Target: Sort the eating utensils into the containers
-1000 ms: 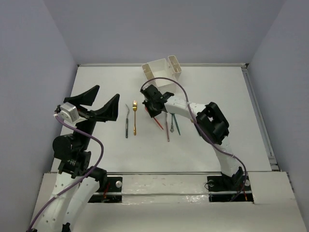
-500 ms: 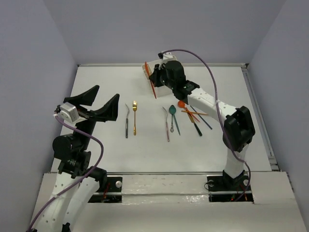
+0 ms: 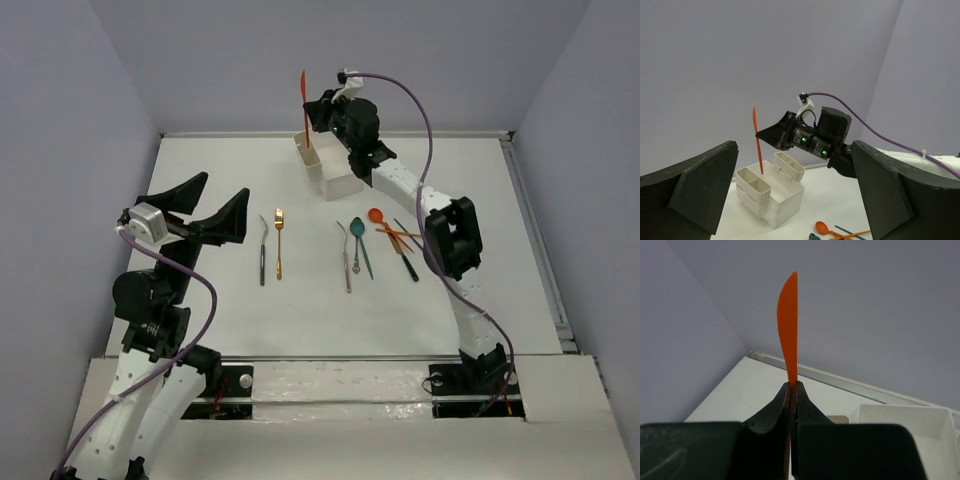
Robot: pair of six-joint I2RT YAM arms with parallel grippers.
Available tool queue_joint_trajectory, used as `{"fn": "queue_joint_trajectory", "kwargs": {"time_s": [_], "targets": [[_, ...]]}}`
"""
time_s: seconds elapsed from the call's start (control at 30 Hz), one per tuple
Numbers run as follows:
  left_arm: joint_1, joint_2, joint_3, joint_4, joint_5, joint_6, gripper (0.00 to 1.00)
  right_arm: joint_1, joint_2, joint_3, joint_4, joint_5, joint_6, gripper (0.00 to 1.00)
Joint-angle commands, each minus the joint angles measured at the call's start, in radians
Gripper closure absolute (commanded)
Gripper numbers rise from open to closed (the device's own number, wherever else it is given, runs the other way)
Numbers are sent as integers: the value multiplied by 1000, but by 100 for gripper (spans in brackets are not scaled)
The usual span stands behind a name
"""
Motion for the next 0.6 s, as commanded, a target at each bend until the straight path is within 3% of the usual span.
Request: {"fn": "queue_joint_trajectory", "kwargs": {"time_s": [0.0, 0.3, 0.57], "targets": [[-2, 4, 42, 55, -12, 15, 1, -6, 100, 168, 95, -17, -36, 100], [-11, 27, 46, 55, -6, 18, 1, -6, 292, 414, 78, -14, -115, 100], [-11, 39, 45, 55, 0, 19, 1, -15, 349, 417, 106, -23, -175, 100]]}}
